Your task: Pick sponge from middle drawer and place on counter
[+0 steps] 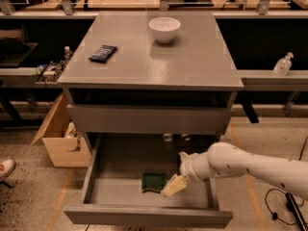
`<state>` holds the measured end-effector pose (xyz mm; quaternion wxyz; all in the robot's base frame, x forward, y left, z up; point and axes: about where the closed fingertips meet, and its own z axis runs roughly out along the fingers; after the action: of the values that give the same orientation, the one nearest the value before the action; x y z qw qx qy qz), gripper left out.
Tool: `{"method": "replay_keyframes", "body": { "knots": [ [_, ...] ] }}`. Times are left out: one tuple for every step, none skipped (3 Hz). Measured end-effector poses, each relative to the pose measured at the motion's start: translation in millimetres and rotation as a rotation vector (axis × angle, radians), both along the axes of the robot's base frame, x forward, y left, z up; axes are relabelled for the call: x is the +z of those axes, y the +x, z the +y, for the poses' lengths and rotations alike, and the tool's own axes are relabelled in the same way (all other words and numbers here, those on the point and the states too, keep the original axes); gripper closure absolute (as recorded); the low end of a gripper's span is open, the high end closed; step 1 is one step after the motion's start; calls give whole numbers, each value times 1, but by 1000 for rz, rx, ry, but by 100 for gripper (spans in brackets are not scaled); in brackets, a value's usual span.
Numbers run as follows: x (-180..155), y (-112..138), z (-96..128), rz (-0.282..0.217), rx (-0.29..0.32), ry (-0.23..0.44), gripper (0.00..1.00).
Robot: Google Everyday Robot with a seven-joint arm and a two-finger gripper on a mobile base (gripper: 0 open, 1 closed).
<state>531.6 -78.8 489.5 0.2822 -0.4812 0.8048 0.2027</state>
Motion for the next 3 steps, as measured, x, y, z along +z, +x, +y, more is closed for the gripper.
{"method": "replay_keyframes", "body": {
  "knots": [
    [-21,9,14,7,16,-19,0],
    [-44,16,26,19,32,-38,0],
    [-61,21,34,31,41,-45,0]
  ]
}}
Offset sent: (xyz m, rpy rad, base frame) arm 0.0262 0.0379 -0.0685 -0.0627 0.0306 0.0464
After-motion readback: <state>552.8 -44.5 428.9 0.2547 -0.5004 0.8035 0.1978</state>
